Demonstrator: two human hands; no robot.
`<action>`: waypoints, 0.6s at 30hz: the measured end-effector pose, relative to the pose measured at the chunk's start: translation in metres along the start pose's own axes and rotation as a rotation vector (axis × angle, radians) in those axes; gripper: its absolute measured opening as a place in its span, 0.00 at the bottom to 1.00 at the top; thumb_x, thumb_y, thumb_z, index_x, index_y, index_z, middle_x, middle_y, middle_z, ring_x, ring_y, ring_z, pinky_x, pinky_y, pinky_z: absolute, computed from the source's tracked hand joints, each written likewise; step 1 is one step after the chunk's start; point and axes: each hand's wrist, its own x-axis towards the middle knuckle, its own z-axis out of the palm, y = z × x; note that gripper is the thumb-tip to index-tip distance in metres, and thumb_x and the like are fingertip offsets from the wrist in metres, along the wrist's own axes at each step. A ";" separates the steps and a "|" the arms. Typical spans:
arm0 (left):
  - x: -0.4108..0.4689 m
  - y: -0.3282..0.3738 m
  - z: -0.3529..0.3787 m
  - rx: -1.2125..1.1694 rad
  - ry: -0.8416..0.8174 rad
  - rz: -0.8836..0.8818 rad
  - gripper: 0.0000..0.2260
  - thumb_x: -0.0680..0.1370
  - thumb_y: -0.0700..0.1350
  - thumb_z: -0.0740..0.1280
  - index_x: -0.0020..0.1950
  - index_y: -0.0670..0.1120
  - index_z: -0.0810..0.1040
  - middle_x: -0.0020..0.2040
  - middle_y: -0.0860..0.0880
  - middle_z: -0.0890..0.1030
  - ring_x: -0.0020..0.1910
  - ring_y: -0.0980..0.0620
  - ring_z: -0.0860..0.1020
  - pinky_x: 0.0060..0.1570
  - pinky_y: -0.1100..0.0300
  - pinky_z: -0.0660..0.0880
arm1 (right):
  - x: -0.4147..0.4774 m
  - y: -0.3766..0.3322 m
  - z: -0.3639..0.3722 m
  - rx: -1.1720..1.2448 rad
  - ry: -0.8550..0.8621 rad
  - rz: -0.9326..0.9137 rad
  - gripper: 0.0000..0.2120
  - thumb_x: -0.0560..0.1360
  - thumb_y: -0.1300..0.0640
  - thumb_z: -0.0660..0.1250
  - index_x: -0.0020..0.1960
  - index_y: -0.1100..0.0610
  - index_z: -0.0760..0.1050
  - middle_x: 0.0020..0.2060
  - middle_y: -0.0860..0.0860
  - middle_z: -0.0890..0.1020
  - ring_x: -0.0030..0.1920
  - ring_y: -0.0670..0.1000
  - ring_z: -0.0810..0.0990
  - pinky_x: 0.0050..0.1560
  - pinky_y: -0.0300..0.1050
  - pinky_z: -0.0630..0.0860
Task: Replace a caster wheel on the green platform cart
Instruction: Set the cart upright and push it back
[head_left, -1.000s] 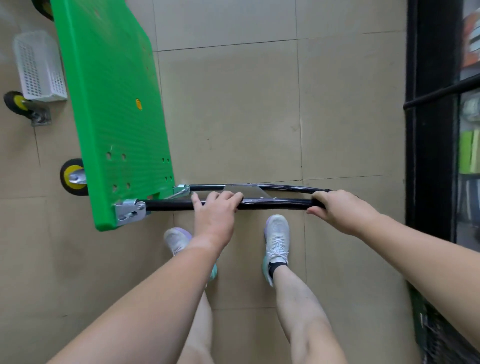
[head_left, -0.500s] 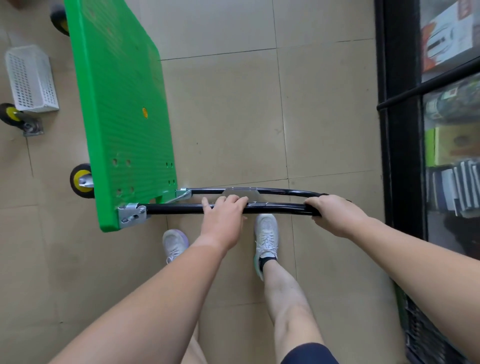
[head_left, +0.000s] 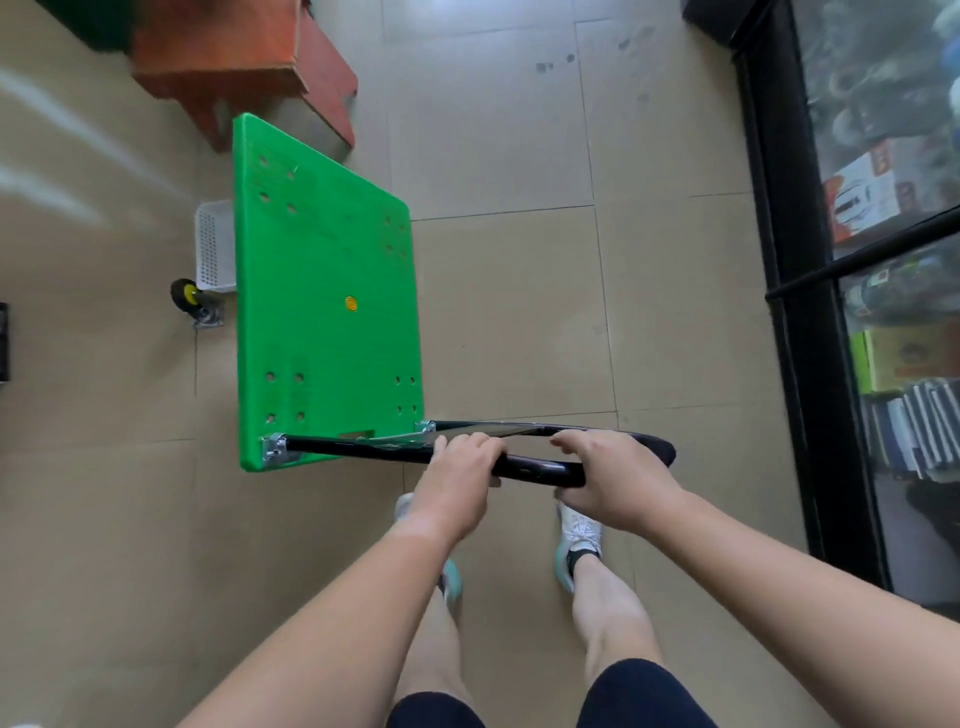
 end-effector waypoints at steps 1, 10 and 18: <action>-0.009 -0.012 -0.008 -0.029 -0.010 0.005 0.12 0.83 0.39 0.65 0.65 0.50 0.75 0.62 0.50 0.77 0.63 0.47 0.73 0.73 0.46 0.61 | -0.007 0.000 -0.007 0.005 -0.017 -0.013 0.28 0.72 0.47 0.70 0.71 0.46 0.72 0.63 0.44 0.78 0.65 0.48 0.75 0.57 0.39 0.70; -0.067 -0.053 -0.038 -0.059 -0.003 0.009 0.13 0.81 0.35 0.63 0.62 0.49 0.75 0.59 0.51 0.78 0.52 0.50 0.70 0.68 0.48 0.68 | -0.031 -0.005 -0.003 -0.009 -0.103 -0.098 0.09 0.69 0.51 0.69 0.50 0.48 0.81 0.39 0.40 0.81 0.44 0.45 0.79 0.47 0.42 0.76; -0.123 -0.047 -0.078 -0.020 0.129 0.244 0.16 0.78 0.59 0.68 0.61 0.52 0.79 0.56 0.54 0.83 0.56 0.49 0.78 0.57 0.53 0.70 | -0.032 -0.120 -0.006 0.084 -0.013 -0.213 0.12 0.67 0.47 0.68 0.49 0.46 0.80 0.37 0.46 0.83 0.39 0.46 0.77 0.43 0.45 0.77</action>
